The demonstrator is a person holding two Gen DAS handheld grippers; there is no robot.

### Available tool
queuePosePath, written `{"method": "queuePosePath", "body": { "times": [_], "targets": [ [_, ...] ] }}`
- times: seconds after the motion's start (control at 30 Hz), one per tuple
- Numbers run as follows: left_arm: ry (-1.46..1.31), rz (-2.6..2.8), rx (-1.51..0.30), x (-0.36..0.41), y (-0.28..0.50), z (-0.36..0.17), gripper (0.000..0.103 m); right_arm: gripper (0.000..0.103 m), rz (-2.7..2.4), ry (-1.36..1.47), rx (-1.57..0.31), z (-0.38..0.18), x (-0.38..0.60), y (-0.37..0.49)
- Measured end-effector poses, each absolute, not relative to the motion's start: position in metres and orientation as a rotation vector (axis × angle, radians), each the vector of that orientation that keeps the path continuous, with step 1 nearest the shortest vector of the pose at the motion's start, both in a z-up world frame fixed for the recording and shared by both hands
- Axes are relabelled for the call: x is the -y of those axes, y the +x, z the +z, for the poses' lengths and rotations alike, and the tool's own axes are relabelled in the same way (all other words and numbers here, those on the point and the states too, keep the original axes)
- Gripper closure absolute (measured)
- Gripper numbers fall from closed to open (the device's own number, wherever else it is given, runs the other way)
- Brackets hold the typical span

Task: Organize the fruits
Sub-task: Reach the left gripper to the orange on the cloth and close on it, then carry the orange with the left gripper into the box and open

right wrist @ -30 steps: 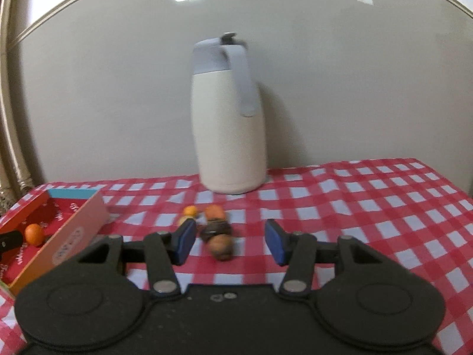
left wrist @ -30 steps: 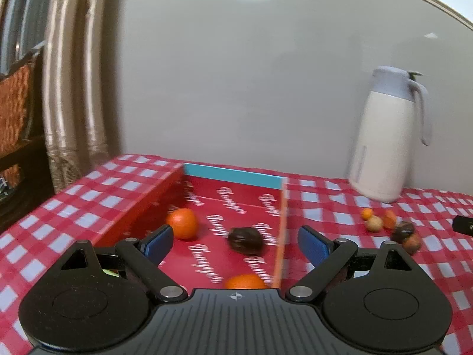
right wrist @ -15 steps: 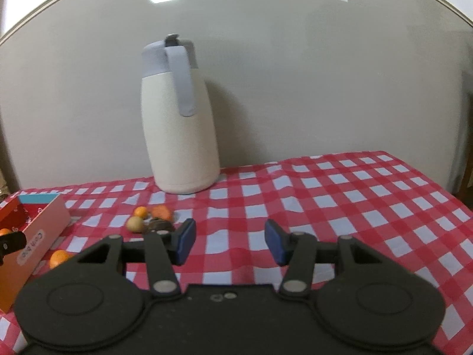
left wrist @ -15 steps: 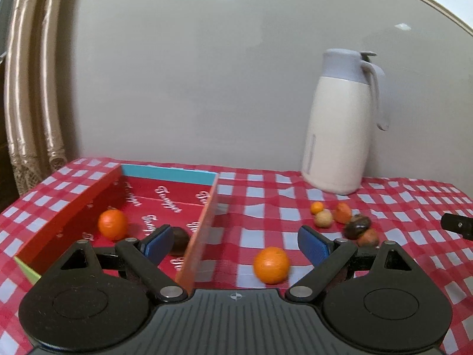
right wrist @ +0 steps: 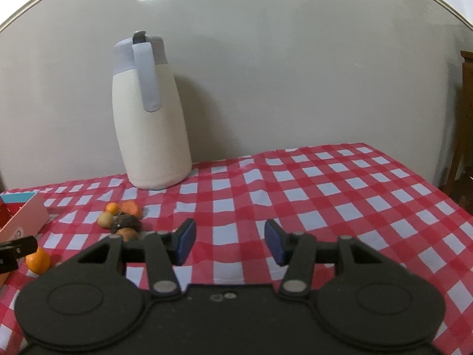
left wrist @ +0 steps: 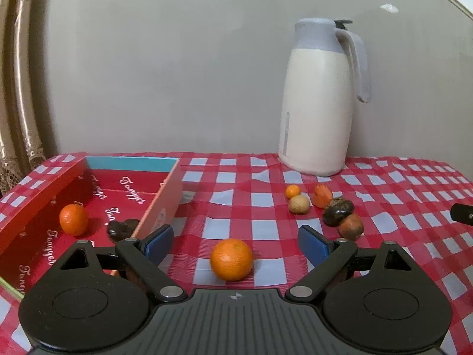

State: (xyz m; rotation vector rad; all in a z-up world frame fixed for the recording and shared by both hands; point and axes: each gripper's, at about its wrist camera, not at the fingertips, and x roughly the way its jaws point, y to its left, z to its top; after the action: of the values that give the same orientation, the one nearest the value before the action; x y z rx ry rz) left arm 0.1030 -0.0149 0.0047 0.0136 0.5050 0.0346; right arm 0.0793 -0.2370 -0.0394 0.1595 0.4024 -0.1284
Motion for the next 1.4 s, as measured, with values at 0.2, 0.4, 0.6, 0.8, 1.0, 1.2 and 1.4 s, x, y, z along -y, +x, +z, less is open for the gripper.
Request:
{"method": "queuePosePath", "body": {
  "times": [0.2, 0.4, 0.6, 0.8, 1.0, 1.2, 1.4],
  "targets": [
    [0.025, 0.048, -0.542, 0.022, 0.114, -0.002, 0.013, 0.052, -0.147, 0.161, -0.414, -0.043, 0.246, 0.078],
    [0.033, 0.057, -0.574, 0.024, 0.124, -0.008, 0.013, 0.052, -0.158, 0.169, -0.418, -0.046, 0.254, 0.078],
    [0.054, 0.078, -0.599, 0.023, 0.13, -0.015, 0.013, 0.052, -0.17, 0.168, -0.423, -0.048, 0.257, 0.077],
    [0.055, 0.075, -0.629, 0.02, 0.135, -0.02, 0.029, 0.052, -0.173, 0.169, -0.423, -0.048, 0.256, 0.077],
    [0.062, 0.06, -0.674, 0.022, 0.14, -0.026, 0.058, 0.052, -0.175, 0.168, -0.423, -0.049, 0.256, 0.077],
    [0.067, 0.056, -0.675, 0.019, 0.139, -0.025, 0.064, 0.052, -0.171, 0.166, -0.422, -0.048, 0.254, 0.077],
    [0.051, 0.04, -0.633, 0.018, 0.129, -0.013, 0.064, 0.052, -0.162, 0.169, -0.423, -0.048, 0.251, 0.079]
  ]
}}
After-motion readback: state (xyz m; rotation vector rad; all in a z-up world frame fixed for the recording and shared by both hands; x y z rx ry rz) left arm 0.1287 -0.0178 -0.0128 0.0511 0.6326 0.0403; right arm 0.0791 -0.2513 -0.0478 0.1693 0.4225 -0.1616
